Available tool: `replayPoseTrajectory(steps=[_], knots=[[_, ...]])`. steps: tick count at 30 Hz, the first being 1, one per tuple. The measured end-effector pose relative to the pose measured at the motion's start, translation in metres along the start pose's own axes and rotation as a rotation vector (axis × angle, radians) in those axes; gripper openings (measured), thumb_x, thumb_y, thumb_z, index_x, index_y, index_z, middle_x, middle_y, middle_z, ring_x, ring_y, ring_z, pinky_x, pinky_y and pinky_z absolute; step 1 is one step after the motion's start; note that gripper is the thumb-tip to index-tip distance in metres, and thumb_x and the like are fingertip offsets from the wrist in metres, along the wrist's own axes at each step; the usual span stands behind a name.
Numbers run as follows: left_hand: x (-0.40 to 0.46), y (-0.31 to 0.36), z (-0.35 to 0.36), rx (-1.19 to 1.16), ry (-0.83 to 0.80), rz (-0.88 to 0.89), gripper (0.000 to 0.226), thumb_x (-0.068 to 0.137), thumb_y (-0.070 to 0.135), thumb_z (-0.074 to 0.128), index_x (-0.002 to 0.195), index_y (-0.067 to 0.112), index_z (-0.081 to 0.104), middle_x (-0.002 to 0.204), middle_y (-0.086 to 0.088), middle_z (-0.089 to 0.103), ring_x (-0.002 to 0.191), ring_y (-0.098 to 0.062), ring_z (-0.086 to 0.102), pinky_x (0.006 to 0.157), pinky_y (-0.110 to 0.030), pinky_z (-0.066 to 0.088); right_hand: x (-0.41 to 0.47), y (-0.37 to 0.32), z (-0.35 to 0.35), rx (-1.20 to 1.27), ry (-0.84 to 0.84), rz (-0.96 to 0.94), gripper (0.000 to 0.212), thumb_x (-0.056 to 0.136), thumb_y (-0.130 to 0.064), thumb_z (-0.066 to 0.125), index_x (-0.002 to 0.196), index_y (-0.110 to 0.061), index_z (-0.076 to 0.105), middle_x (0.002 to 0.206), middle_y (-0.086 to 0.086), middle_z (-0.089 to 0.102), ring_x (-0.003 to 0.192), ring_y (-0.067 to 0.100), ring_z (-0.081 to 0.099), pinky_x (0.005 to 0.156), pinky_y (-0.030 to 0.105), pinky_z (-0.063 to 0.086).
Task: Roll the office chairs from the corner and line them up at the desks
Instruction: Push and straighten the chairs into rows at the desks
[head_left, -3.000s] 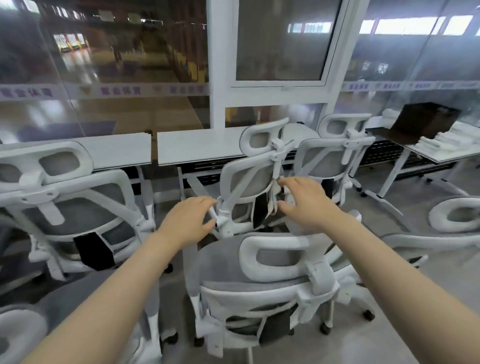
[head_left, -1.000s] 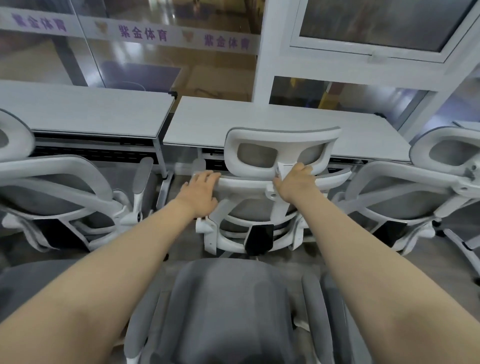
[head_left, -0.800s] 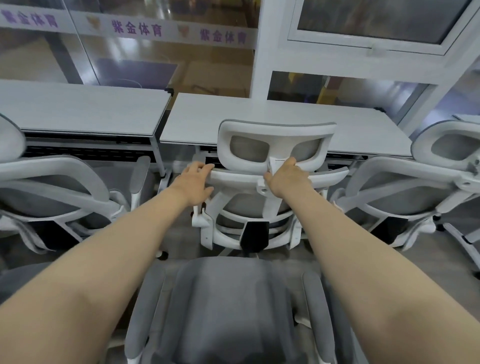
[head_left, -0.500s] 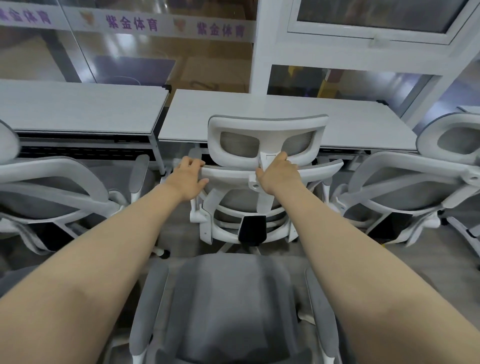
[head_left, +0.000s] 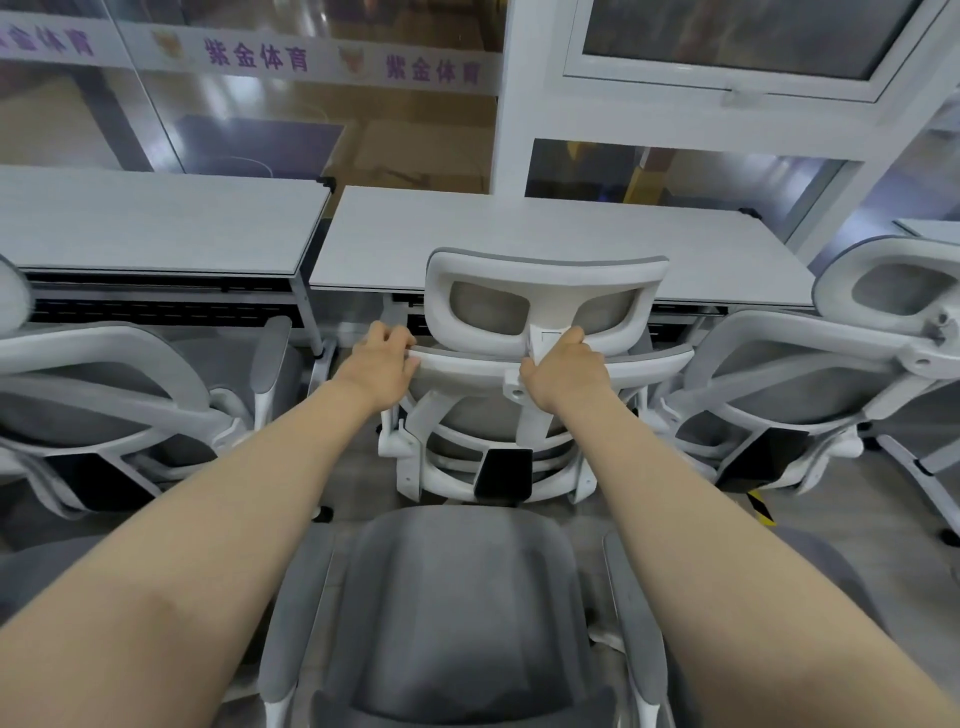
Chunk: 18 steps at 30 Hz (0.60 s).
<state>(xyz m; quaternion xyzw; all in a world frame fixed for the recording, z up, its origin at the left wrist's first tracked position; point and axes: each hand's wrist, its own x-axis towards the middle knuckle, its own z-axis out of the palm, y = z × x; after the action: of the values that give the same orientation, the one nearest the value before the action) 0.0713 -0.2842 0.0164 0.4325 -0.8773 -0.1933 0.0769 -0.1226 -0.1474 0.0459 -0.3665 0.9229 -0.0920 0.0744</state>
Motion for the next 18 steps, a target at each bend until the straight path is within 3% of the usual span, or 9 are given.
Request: replayPoseTrajectory(steps=[8,14,18], knots=[[-0.007,0.002,0.004,0.013,0.014,-0.019,0.035,0.098,0.031,0.043,0.128,0.014,0.043,0.132,-0.013,0.035,0.119,-0.036,0.042,0.094,-0.047,0.043,-0.006,0.001,-0.003,-0.002,-0.006,-0.028,0.065,0.095,-0.046,0.047,0.131,0.004,0.026,0.124,0.018,0.051,0.118,0.034,0.046,0.077,0.032,0.034],[-0.01,-0.001,-0.001,0.094,0.0,-0.02,0.036,0.098,0.035,0.042,0.128,0.014,0.042,0.13,-0.012,0.036,0.11,-0.036,0.047,0.084,-0.042,0.041,-0.008,-0.003,0.003,0.014,0.009,-0.061,0.062,0.095,-0.045,0.046,0.128,0.004,0.027,0.125,0.019,0.049,0.117,0.033,0.044,0.089,0.034,0.038],[-0.011,-0.011,-0.009,0.157,-0.042,-0.056,0.04,0.096,0.047,0.043,0.123,0.017,0.043,0.126,-0.011,0.037,0.107,-0.038,0.05,0.088,-0.048,0.045,-0.005,-0.018,0.012,-0.018,0.001,-0.061,0.063,0.093,-0.048,0.043,0.129,0.001,0.028,0.124,0.016,0.047,0.112,0.032,0.044,0.079,0.034,0.028]])
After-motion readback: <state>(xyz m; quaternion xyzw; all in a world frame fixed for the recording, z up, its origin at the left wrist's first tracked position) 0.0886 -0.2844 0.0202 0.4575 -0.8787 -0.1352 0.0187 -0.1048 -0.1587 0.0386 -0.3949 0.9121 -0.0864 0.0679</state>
